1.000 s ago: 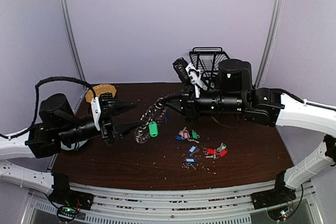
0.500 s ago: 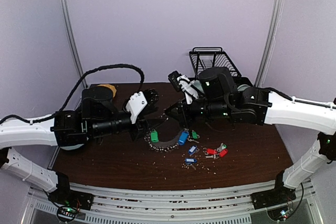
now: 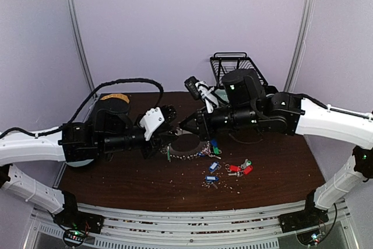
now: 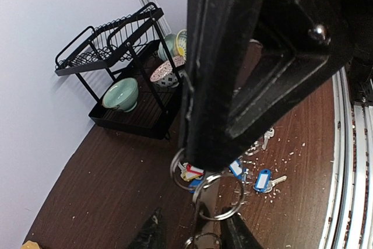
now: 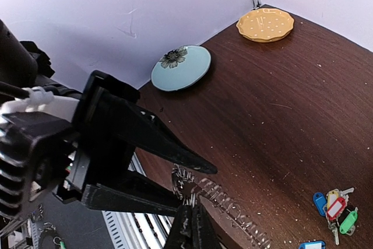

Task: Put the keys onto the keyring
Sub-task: Pass from the right arm to the left

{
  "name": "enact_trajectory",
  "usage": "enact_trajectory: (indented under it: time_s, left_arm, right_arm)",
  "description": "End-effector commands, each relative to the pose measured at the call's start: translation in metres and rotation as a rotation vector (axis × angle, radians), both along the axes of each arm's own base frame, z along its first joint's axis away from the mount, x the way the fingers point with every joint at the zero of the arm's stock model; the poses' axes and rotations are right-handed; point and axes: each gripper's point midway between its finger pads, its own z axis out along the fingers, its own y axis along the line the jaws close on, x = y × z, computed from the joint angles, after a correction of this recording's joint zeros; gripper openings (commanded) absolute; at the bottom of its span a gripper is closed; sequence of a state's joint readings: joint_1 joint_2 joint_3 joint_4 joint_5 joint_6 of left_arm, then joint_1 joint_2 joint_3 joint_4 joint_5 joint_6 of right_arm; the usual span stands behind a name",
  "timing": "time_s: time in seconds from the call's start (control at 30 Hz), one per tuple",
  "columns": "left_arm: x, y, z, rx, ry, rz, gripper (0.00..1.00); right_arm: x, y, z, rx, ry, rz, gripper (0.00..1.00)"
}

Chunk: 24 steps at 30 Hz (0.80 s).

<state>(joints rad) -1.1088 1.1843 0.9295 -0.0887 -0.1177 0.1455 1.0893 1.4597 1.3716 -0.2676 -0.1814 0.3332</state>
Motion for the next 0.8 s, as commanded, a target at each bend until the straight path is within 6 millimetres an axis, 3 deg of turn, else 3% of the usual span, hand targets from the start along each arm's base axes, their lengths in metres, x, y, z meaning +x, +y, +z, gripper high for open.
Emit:
enact_trajectory:
  time_s: [0.0,0.2,0.4,0.47,0.57,0.77]
  left_arm:
    - [-0.012,-0.005,0.007,-0.011,-0.022,-0.092,0.35]
    - [-0.063,0.0,0.047,-0.17,-0.04,-0.344,0.55]
    - [-0.07,0.017,0.07,-0.237,-0.022,-0.379,0.58]
    - [-0.063,0.02,0.074,-0.264,-0.003,-0.36,0.55]
    - [-0.053,0.014,0.068,-0.25,0.026,-0.345,0.37]
    - [-0.072,0.002,0.072,-0.299,0.01,-0.468,0.3]
  right_arm:
    - [-0.013,0.007,0.031,0.069,-0.004,0.081,0.0]
    - [-0.026,-0.007,0.029,0.035,-0.173,0.185,0.0]
    - [-0.047,-0.012,0.03,0.07,-0.275,0.314,0.0]
    - [-0.056,-0.012,0.03,0.09,-0.291,0.361,0.0]
    - [-0.066,-0.011,0.031,0.116,-0.341,0.397,0.0]
    - [-0.069,-0.009,0.035,0.14,-0.423,0.414,0.0]
